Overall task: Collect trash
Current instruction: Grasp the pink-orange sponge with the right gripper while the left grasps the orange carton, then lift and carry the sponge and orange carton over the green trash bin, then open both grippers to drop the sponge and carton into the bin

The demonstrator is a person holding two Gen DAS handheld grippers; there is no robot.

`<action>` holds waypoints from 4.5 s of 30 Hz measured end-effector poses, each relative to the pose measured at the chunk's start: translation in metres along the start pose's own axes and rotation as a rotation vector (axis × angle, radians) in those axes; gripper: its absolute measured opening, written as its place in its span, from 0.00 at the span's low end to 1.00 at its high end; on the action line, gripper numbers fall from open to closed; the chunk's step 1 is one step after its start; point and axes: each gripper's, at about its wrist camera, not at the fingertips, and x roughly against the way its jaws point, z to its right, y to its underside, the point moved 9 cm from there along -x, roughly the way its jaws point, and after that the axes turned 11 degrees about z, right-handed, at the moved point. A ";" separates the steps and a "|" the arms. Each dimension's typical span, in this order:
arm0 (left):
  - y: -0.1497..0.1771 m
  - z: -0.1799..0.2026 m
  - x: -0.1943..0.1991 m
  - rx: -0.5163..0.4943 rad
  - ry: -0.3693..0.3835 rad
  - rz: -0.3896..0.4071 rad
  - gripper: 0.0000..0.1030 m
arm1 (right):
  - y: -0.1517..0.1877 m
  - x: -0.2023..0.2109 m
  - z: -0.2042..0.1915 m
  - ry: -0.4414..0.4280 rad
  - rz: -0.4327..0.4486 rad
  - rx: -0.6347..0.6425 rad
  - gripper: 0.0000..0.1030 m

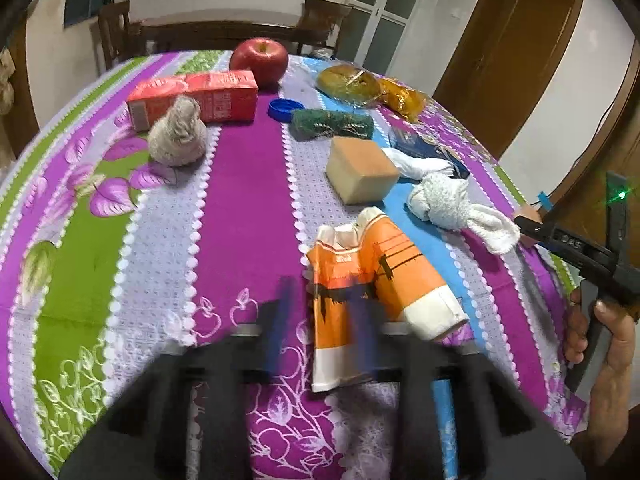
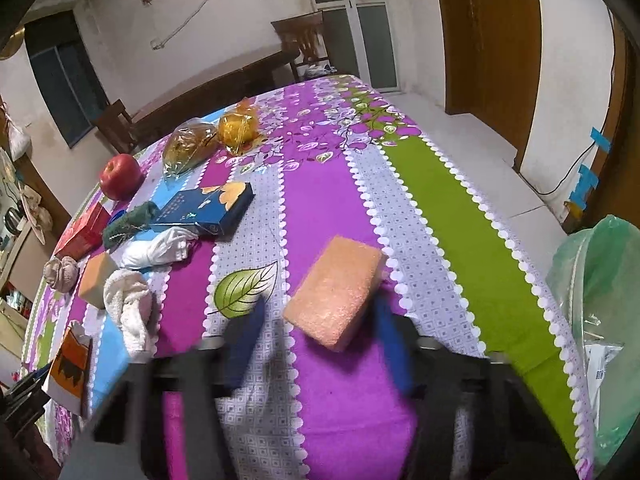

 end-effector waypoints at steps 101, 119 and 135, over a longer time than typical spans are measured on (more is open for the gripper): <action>-0.008 0.433 -0.048 -0.734 0.246 0.175 0.04 | -0.039 0.297 0.314 0.377 0.236 0.003 0.32; 0.044 0.485 -0.084 -0.876 0.387 0.022 0.04 | -0.012 0.253 0.342 0.318 0.044 -0.101 0.32; 0.058 0.475 -0.101 -0.892 0.392 -0.061 0.04 | 0.008 0.199 0.339 0.295 -0.108 -0.087 0.32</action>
